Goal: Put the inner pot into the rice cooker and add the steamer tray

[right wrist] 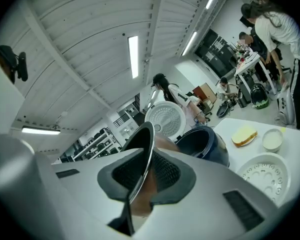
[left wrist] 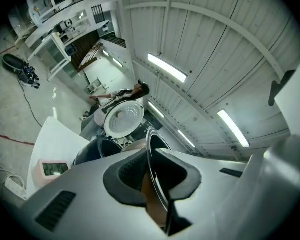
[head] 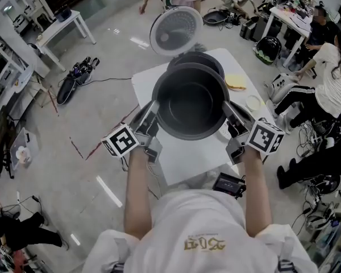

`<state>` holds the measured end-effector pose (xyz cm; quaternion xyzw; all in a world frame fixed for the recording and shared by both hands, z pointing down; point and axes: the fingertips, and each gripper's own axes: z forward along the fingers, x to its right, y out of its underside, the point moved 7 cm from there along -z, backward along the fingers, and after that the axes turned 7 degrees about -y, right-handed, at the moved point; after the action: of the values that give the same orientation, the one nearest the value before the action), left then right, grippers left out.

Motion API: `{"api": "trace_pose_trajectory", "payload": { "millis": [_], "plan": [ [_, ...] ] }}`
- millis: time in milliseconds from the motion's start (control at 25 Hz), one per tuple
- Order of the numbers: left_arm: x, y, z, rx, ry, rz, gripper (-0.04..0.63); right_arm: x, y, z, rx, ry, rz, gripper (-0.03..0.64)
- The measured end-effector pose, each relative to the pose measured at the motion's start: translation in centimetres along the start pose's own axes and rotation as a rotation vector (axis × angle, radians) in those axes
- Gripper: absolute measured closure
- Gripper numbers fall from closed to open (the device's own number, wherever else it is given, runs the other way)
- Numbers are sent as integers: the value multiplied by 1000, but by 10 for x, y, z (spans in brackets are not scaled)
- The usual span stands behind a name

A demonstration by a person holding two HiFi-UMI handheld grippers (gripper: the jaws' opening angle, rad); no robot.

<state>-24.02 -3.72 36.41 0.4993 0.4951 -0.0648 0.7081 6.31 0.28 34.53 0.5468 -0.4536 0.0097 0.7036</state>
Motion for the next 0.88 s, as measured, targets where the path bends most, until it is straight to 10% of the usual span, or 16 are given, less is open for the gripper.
{"api": "trace_pose_trajectory", "payload": {
  "millis": [880],
  "plan": [
    [11,-43,104,118,-54,26,538,76,-100,72,-46,-134,18,558]
  ]
}}
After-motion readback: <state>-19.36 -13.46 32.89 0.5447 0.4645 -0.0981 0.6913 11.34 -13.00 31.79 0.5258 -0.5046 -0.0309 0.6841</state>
